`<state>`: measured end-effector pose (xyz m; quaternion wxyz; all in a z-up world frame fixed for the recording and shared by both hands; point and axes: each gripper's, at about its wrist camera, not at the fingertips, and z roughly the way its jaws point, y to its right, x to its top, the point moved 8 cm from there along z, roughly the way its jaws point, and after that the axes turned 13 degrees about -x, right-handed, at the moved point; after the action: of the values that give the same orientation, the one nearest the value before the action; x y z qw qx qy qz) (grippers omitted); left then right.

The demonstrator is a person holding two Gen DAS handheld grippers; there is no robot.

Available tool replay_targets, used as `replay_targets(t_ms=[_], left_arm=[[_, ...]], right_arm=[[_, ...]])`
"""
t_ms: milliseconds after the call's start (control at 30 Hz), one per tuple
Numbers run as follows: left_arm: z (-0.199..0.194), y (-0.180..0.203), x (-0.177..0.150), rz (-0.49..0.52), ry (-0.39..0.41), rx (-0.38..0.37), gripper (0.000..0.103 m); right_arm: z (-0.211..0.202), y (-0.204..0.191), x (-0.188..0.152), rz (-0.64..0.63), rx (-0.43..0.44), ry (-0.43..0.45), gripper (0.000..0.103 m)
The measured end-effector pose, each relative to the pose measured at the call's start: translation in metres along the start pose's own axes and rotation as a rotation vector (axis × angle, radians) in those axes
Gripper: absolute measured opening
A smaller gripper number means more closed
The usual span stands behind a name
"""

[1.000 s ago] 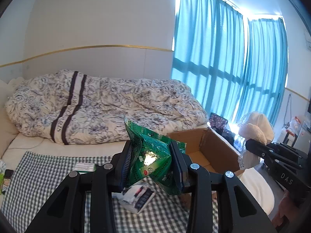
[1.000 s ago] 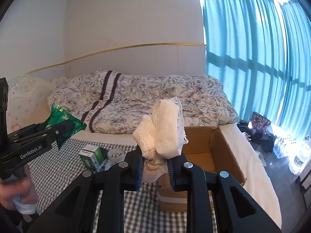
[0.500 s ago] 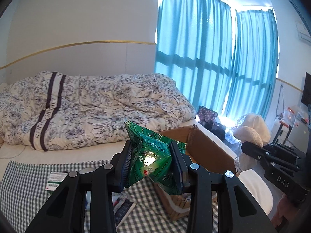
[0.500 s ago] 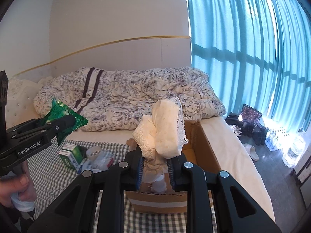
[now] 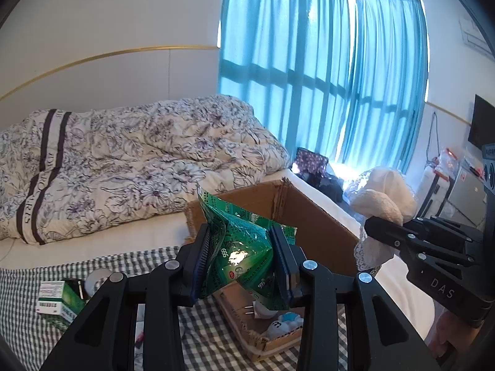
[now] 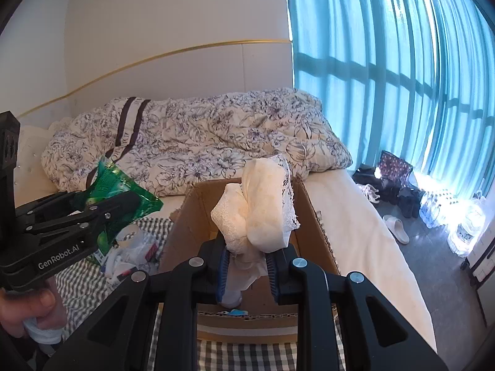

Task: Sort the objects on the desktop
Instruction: 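Lift and carry the white cloth and green bag over the cardboard box, then open both tools to drop the cloth and green bag into the box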

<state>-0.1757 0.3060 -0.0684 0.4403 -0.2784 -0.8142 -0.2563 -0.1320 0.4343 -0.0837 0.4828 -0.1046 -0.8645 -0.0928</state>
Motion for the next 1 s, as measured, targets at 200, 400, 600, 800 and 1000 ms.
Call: replay_targets(t_ms=[200, 400, 600, 800, 1000], left_arm=[[0.036, -0.002, -0.008, -0.006, -0.051, -0.019, 0.038], [0.071, -0.005, -0.017, -0.006, -0.11, -0.045, 0.038], [0.103, -0.006, -0.029, -0.013, -0.174, -0.055, 0.038], [0.123, -0.007, -0.044, -0.01, -0.223, -0.063, 0.038], [0.13, -0.011, -0.049, -0.014, -0.235, -0.06, 0.042]], right_arm=[[0.025, 0.005, -0.009, -0.004, -0.004, -0.041, 0.02], [0.055, 0.008, -0.023, -0.017, -0.007, -0.103, 0.021], [0.079, 0.007, -0.034, -0.028, -0.007, -0.148, 0.022], [0.097, 0.003, -0.046, -0.045, -0.01, -0.194, 0.022], [0.102, 0.003, -0.053, -0.043, -0.018, -0.198, 0.022]])
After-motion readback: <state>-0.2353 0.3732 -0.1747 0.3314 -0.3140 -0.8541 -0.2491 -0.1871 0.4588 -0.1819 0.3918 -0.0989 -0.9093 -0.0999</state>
